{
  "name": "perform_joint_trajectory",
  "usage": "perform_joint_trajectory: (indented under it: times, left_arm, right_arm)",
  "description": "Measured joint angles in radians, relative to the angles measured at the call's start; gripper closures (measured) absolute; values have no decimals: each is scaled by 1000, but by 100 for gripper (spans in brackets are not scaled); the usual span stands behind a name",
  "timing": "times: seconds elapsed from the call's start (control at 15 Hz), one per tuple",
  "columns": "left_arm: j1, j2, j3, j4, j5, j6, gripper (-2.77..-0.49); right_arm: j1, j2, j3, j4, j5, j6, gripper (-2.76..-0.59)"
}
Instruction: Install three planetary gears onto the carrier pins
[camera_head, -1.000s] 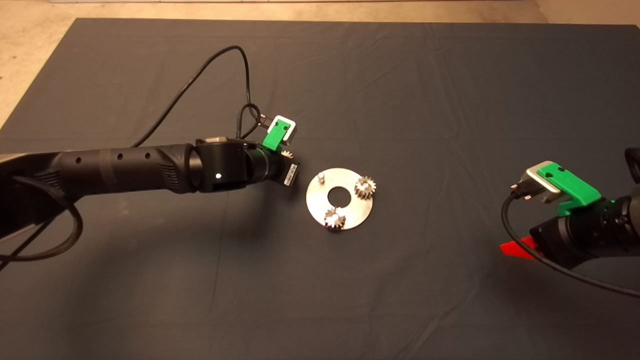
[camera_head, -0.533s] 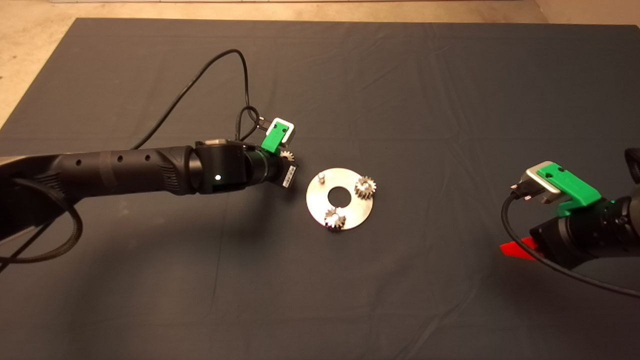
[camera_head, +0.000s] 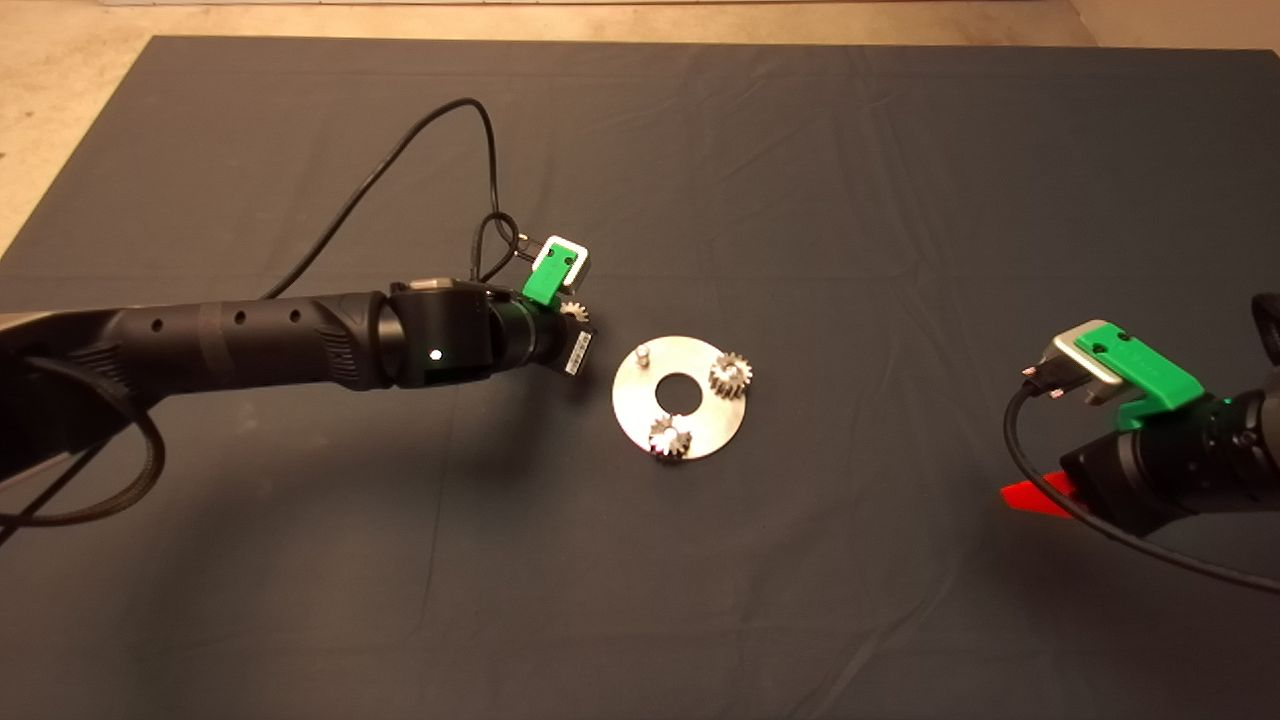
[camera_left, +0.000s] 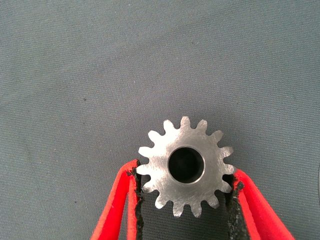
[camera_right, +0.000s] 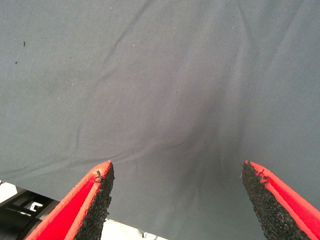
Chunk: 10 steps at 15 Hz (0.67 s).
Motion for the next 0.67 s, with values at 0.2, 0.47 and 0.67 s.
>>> perform_joint_trajectory:
  times: [0.2, 0.47, 0.67]
  left_arm:
    - [0, -6, 12, -1, 3, 3, -72]
    - [0, -24, 107, -4, 27, 3, -66]
    - [0, -29, 203, -4, 100, 3, -64]
  right_arm:
    - [0, 0, 0, 0, -1, 0, -189]
    - [0, 0, 0, 1, 0, 0, -189]
    - [0, 0, 0, 1, -1, 0, -189]
